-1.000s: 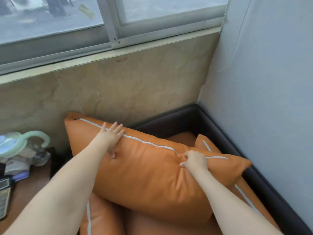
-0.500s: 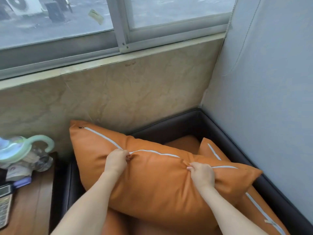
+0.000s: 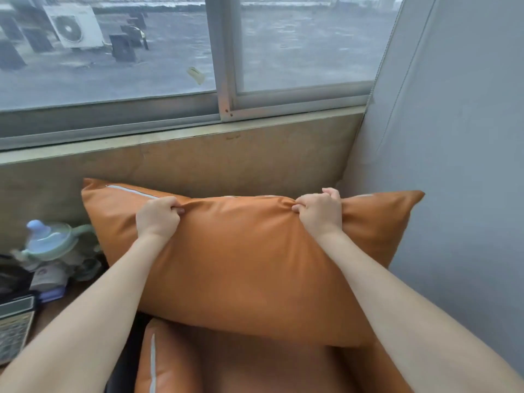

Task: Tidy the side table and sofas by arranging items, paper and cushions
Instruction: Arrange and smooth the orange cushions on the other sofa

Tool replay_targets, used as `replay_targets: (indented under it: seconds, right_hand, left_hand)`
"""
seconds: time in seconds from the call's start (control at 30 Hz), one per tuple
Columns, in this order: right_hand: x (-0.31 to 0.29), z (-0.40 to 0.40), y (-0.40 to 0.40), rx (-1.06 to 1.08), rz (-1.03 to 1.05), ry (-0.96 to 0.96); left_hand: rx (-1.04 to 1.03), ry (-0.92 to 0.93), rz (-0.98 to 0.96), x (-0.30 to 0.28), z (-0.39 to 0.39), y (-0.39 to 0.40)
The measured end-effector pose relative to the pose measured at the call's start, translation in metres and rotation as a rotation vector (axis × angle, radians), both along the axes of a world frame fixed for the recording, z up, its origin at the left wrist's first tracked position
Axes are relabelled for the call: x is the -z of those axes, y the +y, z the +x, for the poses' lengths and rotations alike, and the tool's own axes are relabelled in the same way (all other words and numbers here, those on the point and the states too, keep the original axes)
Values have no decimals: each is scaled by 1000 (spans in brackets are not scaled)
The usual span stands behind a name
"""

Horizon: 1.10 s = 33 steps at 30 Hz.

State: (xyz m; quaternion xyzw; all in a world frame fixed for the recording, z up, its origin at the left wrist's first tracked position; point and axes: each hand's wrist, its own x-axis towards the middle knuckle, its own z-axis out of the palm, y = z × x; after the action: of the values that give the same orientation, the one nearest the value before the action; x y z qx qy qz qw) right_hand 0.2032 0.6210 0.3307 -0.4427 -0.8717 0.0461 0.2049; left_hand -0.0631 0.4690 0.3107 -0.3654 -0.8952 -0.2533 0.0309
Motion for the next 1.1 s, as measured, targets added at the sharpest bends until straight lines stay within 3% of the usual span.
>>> replay_targets:
  seconds: [0.13, 0.27, 0.43, 0.57, 0.77, 0.87, 0.97, 1.1]
  right_hand:
    - [-63, -36, 43, -105, 146, 28]
    - [-77, -53, 80, -129, 130, 30]
    - [4, -45, 109, -95, -100, -209]
    - [97, -7, 126, -67, -445, -434]
    - [150, 3, 129, -162, -407, -534]
    - [161, -14, 112, -130, -381, -527]
    - [176, -27, 94, -76, -382, -477]
    - [199, -16, 97, -71, -529, -558]
  left_hand:
    - [-83, 45, 176, -30, -6, 4]
    - [-117, 58, 180, -27, 4, 16]
    - [-68, -4, -71, 40, 23, 41]
    - [166, 39, -209, 101, 51, 71]
    - [234, 293, -231, 165, 58, 52]
    - [165, 184, -329, 177, 71, 51]
    - [220, 134, -436, 180, 92, 74]
    - [274, -27, -694, 188, 108, 88]
